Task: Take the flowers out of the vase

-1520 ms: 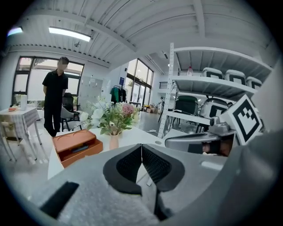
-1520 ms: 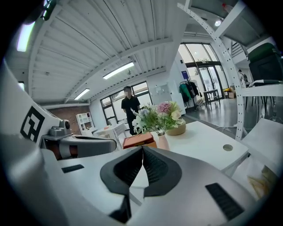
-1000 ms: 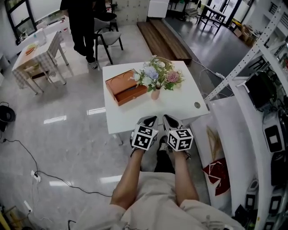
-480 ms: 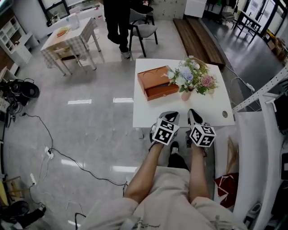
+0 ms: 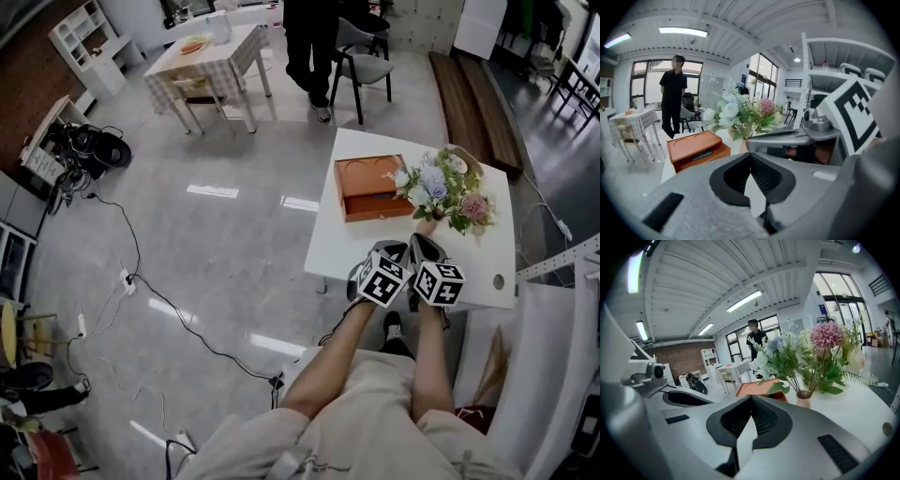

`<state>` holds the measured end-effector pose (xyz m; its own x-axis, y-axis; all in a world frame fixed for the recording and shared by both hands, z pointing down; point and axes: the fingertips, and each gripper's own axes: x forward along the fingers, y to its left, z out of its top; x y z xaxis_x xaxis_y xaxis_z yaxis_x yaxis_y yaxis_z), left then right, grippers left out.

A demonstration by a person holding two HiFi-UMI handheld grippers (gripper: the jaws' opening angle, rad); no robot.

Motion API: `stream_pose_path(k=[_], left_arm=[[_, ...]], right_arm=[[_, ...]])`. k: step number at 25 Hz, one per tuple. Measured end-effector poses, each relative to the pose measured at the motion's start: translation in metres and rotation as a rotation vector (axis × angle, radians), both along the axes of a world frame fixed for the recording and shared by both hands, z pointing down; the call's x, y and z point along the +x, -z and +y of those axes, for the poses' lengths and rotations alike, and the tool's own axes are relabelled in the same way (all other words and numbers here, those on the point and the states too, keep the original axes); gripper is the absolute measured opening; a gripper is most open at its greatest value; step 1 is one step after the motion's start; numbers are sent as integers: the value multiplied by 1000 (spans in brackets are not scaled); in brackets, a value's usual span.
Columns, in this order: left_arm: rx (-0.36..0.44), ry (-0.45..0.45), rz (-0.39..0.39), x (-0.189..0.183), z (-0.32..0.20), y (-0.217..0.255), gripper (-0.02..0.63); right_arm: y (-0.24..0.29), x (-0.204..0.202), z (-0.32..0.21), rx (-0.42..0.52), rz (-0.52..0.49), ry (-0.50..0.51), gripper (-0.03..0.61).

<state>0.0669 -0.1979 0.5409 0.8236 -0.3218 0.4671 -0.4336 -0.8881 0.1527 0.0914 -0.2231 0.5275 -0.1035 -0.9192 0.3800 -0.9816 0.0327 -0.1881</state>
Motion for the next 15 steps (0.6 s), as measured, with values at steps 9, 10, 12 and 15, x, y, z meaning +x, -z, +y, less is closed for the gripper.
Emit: stream_pose_path(k=[9,10,12,15], left_arm=[[-41,64,-14,28,-23,-25,9],[-46,68,-12,33,-25,-28,9],[-57,81,-2,42,-28,-34,9],[-71,106,14,53,-35,-38,9]], right_arm=[[-5,20,-27,51,-24,102,8],[-6,22,-28,58,-38,112,8],[-10,28,-27,64,-65,132,8],[-17,44,-22,64,-73,146,8]])
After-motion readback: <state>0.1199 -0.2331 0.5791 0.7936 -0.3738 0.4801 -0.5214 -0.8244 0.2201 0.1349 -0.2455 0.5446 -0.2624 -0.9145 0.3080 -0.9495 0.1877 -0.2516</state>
